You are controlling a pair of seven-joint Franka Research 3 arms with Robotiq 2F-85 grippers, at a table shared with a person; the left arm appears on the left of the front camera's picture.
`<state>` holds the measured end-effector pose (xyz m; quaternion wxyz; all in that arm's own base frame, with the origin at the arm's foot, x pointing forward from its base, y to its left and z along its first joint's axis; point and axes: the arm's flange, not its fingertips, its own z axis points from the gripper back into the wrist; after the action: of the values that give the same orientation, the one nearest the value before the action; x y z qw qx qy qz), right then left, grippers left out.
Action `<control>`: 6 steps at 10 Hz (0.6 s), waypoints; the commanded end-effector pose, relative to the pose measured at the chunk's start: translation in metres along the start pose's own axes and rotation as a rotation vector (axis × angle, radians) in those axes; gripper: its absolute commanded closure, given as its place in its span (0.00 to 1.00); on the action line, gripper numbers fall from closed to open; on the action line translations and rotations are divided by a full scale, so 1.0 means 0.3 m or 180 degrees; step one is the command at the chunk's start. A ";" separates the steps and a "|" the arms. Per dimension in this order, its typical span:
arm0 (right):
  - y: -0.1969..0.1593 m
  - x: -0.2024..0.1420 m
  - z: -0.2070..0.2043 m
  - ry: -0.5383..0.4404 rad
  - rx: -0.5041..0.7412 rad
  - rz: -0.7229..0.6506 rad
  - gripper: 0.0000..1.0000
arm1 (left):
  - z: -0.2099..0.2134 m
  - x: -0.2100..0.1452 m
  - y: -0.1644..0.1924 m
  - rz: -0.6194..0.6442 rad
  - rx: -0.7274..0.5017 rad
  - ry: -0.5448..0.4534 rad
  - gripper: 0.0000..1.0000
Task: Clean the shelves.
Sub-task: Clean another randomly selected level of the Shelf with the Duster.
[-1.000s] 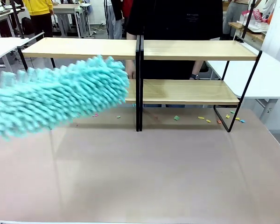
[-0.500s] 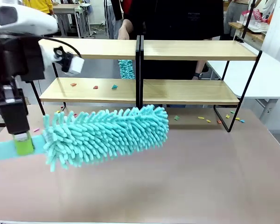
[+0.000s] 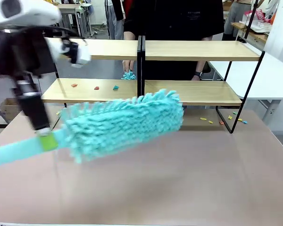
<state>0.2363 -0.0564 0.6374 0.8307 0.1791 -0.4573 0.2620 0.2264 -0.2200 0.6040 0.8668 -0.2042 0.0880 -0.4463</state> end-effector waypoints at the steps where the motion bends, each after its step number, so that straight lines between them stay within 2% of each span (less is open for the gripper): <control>1: -0.005 -0.003 -0.002 -0.0018 0.0012 0.0039 0.00 | -0.077 0.115 -0.033 0.0332 0.0234 -0.0274 0.88; 3: -0.005 -0.003 -0.002 -0.0018 0.0012 0.0039 0.00 | -0.058 0.108 -0.020 0.0395 0.0154 -0.0387 0.88; 5: -0.005 -0.003 -0.002 -0.0018 0.0012 0.0039 0.00 | -0.071 0.110 0.031 0.0581 0.0024 -0.0336 0.88; 6: -0.005 -0.003 -0.002 -0.0018 0.0012 0.0039 0.00 | -0.036 0.045 0.032 0.0501 -0.0038 -0.0400 0.88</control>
<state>0.2363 -0.0564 0.6374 0.8307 0.1792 -0.4573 0.2620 0.2483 -0.2466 0.5840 0.9058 -0.2108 0.0542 -0.3636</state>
